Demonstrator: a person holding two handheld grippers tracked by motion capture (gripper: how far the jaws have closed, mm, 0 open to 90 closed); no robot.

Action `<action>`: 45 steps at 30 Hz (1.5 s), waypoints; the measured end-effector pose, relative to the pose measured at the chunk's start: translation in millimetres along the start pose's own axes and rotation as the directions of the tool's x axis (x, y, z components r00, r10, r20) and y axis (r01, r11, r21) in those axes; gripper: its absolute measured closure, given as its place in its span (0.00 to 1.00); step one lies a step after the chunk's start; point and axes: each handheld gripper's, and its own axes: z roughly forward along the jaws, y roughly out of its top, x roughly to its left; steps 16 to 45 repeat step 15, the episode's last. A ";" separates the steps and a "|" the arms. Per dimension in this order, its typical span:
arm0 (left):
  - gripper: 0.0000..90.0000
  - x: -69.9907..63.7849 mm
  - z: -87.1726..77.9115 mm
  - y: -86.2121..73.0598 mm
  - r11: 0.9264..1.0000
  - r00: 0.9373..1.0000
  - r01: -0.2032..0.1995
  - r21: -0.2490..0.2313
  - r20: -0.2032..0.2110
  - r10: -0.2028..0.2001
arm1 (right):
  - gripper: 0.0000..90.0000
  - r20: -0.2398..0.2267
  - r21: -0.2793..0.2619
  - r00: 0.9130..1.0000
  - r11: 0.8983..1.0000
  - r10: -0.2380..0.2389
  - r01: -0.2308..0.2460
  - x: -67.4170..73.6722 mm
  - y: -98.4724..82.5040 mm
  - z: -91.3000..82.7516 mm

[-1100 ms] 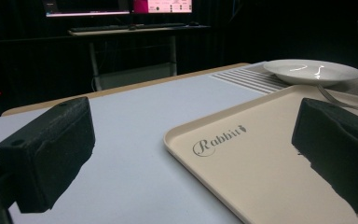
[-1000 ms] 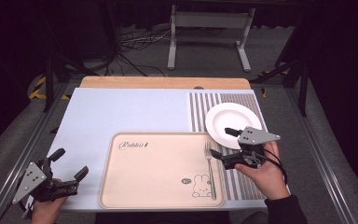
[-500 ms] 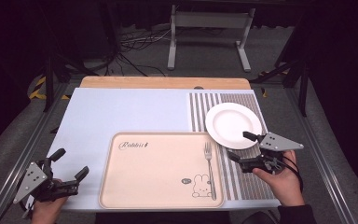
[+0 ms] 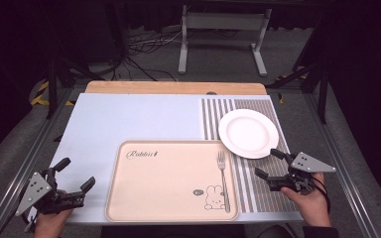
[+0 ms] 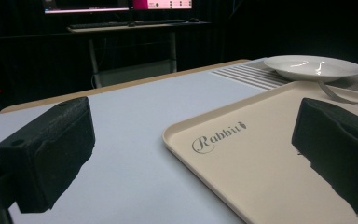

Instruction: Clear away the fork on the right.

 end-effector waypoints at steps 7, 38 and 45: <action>0.00 1.0 -1.0 0.3 1.000 1.000 0.006 -0.009 0.002 -0.006 | 0.09 -0.011 -0.015 0.999 0.999 0.036 -0.036 -0.8 -14.4 -2.8; 0.00 1.4 -0.7 0.3 1.000 1.000 0.007 -0.007 0.005 -0.007 | 0.09 -0.002 0.007 0.997 0.997 0.077 -0.077 -3.4 -23.3 0.2; 0.00 1.4 -0.7 0.3 1.000 1.000 0.007 -0.007 0.005 -0.007 | 0.09 -0.002 0.007 0.997 0.997 0.077 -0.077 -3.4 -23.3 0.2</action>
